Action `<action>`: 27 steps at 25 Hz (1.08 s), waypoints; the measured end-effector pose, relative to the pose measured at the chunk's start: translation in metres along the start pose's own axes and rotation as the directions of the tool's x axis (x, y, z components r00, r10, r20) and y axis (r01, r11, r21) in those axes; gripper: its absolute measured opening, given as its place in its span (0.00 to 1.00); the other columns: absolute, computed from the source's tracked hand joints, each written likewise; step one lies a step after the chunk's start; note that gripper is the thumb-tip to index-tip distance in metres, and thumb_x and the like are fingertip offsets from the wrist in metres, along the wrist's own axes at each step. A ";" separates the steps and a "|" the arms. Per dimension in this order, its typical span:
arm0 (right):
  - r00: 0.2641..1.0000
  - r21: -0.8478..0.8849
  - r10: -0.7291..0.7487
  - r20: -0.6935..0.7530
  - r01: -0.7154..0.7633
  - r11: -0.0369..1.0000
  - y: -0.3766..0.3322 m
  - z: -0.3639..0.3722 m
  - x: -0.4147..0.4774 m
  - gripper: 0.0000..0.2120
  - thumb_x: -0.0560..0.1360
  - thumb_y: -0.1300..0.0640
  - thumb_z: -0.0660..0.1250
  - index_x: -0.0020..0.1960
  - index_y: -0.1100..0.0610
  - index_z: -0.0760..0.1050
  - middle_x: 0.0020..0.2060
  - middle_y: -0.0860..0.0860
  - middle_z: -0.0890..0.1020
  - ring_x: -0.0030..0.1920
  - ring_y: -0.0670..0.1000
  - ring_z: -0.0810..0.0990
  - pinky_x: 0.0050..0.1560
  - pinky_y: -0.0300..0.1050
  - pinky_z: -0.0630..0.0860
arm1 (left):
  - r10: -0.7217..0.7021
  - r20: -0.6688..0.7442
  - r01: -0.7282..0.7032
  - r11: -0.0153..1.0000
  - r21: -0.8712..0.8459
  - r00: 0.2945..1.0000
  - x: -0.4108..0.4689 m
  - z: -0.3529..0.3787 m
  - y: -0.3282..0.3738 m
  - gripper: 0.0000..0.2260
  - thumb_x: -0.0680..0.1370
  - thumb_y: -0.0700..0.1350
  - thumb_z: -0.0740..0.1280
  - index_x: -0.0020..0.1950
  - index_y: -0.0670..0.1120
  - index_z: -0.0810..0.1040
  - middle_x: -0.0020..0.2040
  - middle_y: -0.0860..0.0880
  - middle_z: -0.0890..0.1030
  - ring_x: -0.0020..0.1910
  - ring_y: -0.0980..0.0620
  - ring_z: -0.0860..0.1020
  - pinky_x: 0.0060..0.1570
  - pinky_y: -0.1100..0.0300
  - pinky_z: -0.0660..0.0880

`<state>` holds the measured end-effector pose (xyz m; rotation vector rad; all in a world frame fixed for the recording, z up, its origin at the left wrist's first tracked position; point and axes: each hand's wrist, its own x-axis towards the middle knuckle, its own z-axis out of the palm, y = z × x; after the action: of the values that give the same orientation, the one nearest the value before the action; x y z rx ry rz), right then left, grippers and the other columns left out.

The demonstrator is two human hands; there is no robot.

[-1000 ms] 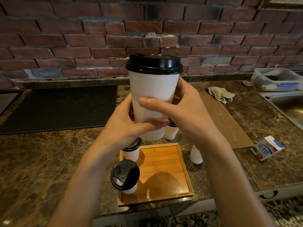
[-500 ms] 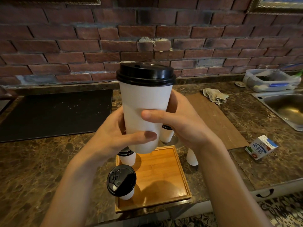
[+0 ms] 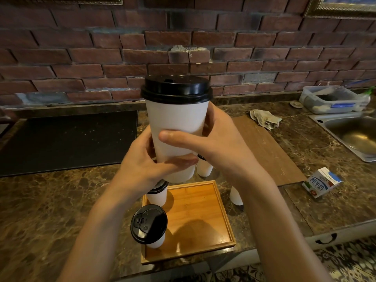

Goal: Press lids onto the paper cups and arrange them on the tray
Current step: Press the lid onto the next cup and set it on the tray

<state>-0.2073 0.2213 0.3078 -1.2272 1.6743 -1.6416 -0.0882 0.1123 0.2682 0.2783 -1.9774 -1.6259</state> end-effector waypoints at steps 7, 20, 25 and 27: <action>0.989 -0.087 -0.005 -0.148 -0.008 0.996 0.004 0.013 0.000 0.33 0.65 0.48 0.79 0.66 0.50 0.70 0.55 0.44 0.79 0.55 0.43 0.79 0.50 0.43 0.82 | 0.037 -0.146 -0.035 0.999 0.021 0.989 0.001 0.013 -0.003 0.32 0.59 0.53 0.76 0.61 0.57 0.69 0.50 0.66 0.79 0.51 0.67 0.78 0.39 0.76 0.75; 1.000 0.077 -0.026 0.003 0.026 0.997 -0.001 -0.006 0.002 0.27 0.65 0.51 0.77 0.62 0.48 0.73 0.52 0.44 0.82 0.53 0.44 0.82 0.46 0.38 0.80 | -0.002 0.076 0.003 1.000 -0.018 0.997 0.007 -0.005 0.002 0.28 0.61 0.53 0.76 0.59 0.60 0.73 0.53 0.59 0.81 0.54 0.58 0.79 0.44 0.70 0.76; 0.992 0.137 -0.001 0.128 -0.016 0.990 0.003 -0.010 0.002 0.31 0.63 0.52 0.77 0.64 0.53 0.72 0.53 0.47 0.82 0.55 0.49 0.82 0.49 0.42 0.79 | -0.020 0.215 0.036 0.997 -0.071 0.976 0.007 -0.008 0.003 0.32 0.59 0.54 0.78 0.61 0.55 0.72 0.53 0.58 0.81 0.54 0.56 0.79 0.45 0.67 0.77; 0.984 0.173 0.014 0.179 -0.045 0.984 0.005 -0.012 0.001 0.32 0.63 0.52 0.75 0.65 0.56 0.72 0.53 0.49 0.83 0.56 0.51 0.82 0.49 0.42 0.79 | -0.021 0.257 0.042 0.996 -0.075 0.966 0.007 -0.008 0.002 0.29 0.62 0.46 0.75 0.62 0.52 0.72 0.53 0.58 0.80 0.55 0.55 0.79 0.46 0.66 0.77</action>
<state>-0.2188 0.2259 0.3055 -1.2164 1.4017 -1.5757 -0.0890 0.1025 0.2733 0.0709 -2.0977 -1.8348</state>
